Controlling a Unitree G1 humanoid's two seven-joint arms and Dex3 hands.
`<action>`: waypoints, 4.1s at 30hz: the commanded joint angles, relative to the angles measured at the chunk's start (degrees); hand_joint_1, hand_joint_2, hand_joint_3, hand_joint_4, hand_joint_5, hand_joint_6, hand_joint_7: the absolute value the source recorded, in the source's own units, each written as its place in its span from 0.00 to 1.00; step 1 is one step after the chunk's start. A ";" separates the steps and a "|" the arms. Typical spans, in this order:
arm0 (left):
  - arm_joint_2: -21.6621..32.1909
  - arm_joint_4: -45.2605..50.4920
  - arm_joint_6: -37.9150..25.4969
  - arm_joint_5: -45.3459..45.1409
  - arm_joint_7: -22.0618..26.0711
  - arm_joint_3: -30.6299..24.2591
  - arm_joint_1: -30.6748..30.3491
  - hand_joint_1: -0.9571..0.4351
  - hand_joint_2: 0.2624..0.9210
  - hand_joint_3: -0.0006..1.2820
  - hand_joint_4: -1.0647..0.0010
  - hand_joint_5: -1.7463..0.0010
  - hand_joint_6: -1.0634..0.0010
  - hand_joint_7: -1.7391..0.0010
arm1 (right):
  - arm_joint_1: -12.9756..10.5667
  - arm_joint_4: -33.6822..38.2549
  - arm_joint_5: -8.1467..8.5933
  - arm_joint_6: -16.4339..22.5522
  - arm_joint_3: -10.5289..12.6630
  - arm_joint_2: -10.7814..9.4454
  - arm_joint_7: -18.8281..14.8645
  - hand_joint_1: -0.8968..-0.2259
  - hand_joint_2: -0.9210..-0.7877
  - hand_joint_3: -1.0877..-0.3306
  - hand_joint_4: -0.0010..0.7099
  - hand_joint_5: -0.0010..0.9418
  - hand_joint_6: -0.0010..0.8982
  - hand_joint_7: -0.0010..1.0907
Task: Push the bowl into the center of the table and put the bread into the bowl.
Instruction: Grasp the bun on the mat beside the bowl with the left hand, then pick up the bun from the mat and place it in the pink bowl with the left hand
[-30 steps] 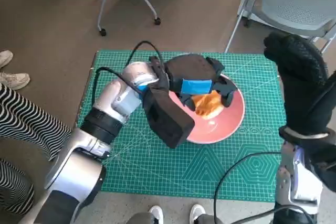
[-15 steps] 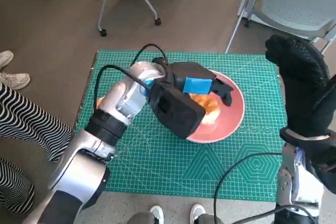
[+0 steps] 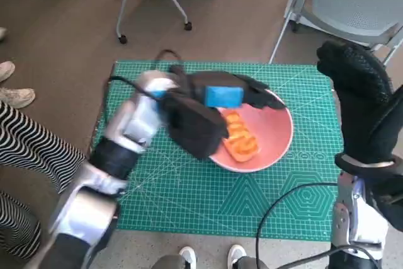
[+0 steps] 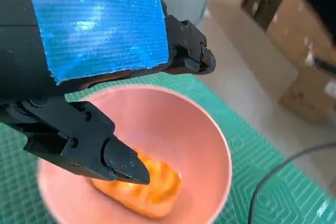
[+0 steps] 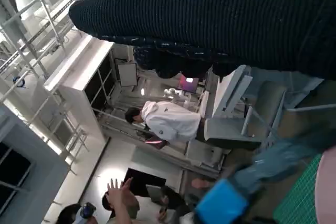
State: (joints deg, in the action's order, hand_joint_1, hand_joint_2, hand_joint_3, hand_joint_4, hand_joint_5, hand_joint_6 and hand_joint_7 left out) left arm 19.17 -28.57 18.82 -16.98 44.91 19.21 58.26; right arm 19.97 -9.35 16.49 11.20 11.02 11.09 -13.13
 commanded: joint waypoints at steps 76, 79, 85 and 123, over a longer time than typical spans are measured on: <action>22.79 -11.53 -0.21 -7.40 -3.50 -2.09 -14.12 0.78 0.75 0.01 0.92 1.00 0.79 1.00 | 0.09 4.26 1.54 2.41 0.67 1.84 -3.88 0.33 0.00 0.52 0.28 0.00 0.10 0.49; 21.61 -15.09 -0.05 -8.66 -5.02 -1.05 -13.19 0.78 0.75 0.01 0.92 1.00 0.78 1.00 | 0.08 4.13 1.59 2.18 0.71 1.95 -3.85 0.33 0.00 0.52 0.28 0.00 0.10 0.49; 19.70 -19.96 -0.42 -11.82 -8.57 1.26 -11.87 0.81 0.77 0.01 0.88 0.99 0.75 0.99 | 0.06 3.81 1.58 1.72 0.69 2.02 -3.74 0.34 0.00 0.52 0.28 0.00 0.10 0.49; 22.20 -17.62 7.29 -13.73 -24.51 -0.84 -10.79 0.69 1.00 0.03 0.29 0.39 0.41 0.31 | -0.83 2.54 1.06 1.47 0.35 1.90 -3.74 0.35 0.00 0.49 0.28 0.00 0.08 0.49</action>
State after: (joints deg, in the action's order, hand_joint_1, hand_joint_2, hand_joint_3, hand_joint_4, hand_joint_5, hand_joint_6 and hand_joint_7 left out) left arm 40.35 -48.73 26.20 -32.81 19.08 19.99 47.03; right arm 20.45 -7.16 17.82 13.07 11.33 12.80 -16.81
